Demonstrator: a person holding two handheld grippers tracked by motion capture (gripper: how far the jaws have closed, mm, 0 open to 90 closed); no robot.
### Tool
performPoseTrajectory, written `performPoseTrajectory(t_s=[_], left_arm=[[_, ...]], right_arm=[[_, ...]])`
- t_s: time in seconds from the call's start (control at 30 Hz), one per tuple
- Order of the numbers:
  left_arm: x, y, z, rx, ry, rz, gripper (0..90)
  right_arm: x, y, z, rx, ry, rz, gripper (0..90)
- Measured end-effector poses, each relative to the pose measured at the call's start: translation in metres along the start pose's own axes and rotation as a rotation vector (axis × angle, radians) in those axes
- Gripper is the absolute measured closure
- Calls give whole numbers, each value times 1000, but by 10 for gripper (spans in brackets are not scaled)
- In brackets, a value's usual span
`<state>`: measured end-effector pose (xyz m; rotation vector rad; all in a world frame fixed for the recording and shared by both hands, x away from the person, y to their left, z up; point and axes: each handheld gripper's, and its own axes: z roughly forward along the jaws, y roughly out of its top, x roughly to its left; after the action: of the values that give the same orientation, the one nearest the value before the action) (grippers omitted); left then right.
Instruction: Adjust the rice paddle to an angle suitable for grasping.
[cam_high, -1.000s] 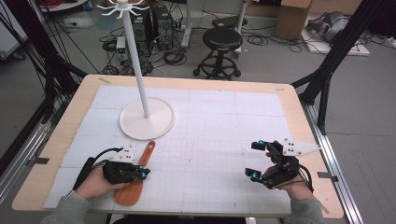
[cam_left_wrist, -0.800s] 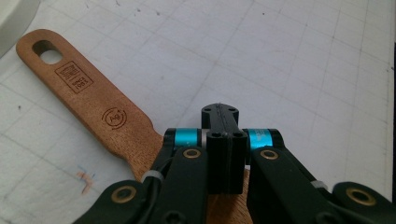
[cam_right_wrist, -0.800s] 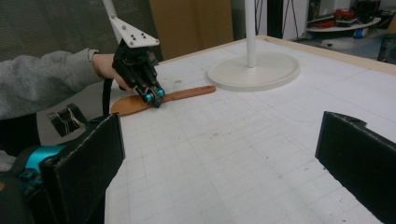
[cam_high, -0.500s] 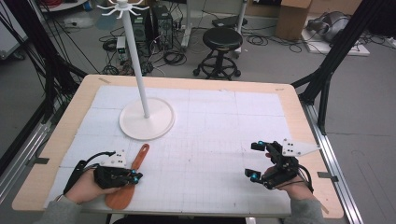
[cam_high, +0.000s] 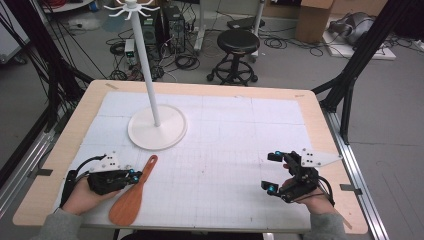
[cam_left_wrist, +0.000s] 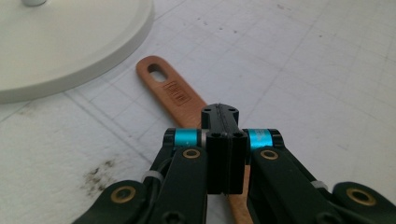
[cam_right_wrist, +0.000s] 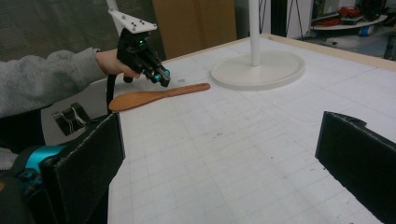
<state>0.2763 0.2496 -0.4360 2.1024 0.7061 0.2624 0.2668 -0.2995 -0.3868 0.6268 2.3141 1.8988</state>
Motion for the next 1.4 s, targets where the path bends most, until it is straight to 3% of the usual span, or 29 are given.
performPoseTrajectory(t_s=[0.2, 0.5, 0.83, 1.17, 1.4], left_arm=[[6, -3, 4, 25, 9, -27, 894], [6, -3, 10, 64, 5, -11, 894], [5, -1, 12, 69, -1, -37, 894], [0, 4, 18, 84, -32, -20, 894], [-9, 11, 25, 107, -54, 17, 894]], right_arm=[[1, 1, 3, 9, 10, -2, 0], [1, -1, 1, 9, 6, 4, 0], [0, -3, 2, 22, -4, 9, 0], [0, -4, 3, 29, -1, 15, 0], [-1, -5, 2, 24, -5, 9, 0]])
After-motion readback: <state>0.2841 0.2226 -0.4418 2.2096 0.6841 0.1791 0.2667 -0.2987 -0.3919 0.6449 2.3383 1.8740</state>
